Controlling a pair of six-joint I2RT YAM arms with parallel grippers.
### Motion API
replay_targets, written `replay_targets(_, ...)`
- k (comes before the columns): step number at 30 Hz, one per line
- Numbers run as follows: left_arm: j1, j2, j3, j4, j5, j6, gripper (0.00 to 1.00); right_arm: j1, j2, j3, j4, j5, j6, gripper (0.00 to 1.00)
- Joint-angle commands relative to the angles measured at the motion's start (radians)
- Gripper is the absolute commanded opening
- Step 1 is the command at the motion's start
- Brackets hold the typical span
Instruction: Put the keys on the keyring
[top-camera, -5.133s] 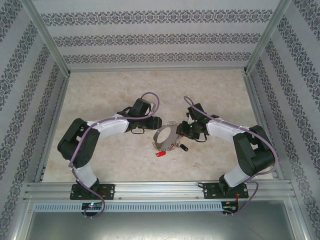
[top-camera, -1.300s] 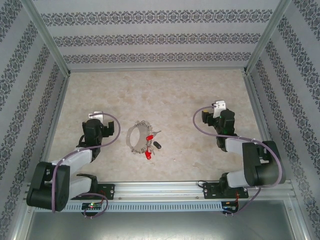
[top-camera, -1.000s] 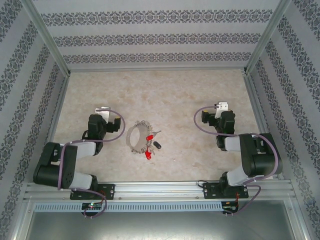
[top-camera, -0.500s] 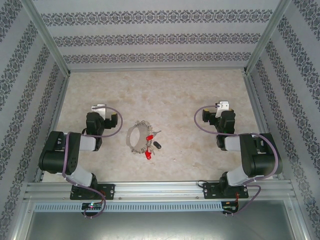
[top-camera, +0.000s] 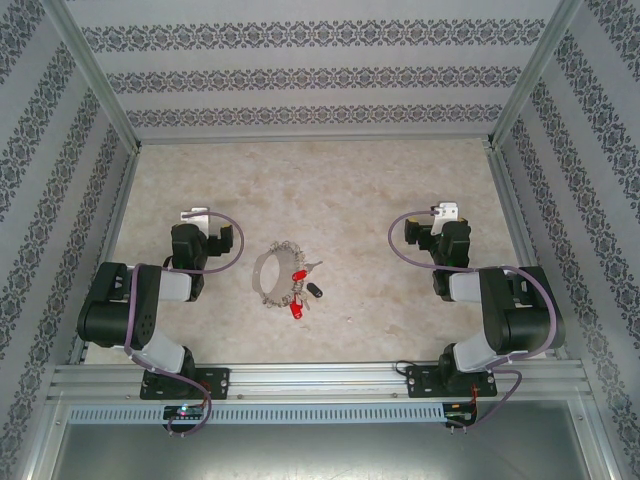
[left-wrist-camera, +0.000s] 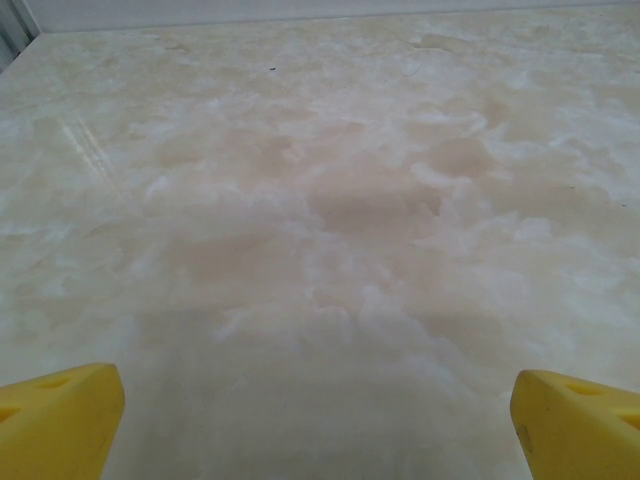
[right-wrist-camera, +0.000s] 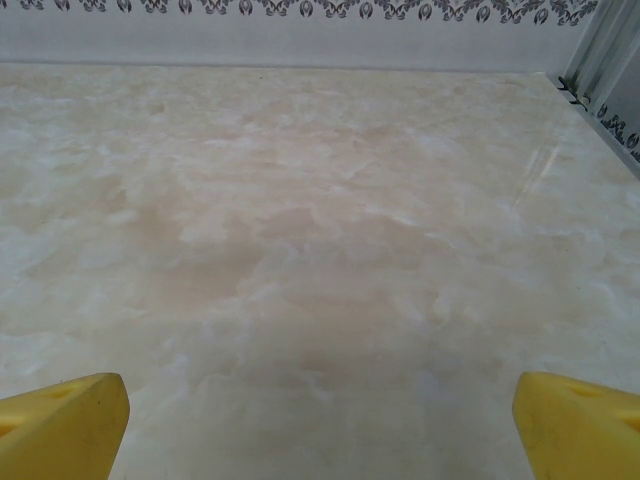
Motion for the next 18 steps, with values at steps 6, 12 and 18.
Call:
replay_targets(6, 0.008, -0.004, 0.013, 0.009, -0.008, -0.016, 1.0, 0.009, -0.008, 0.017, 0.015, 0.017, 0.02, 0.98)
replay_targets(12, 0.008, -0.003, 0.013, 0.009, -0.009, -0.016, 1.0, 0.008, -0.007, 0.02, 0.012, 0.016, 0.021, 0.98)
replay_targets(18, 0.008, -0.003, 0.013, 0.01, -0.009, -0.016, 1.0, 0.006, -0.008, 0.018, 0.014, 0.008, 0.021, 0.98)
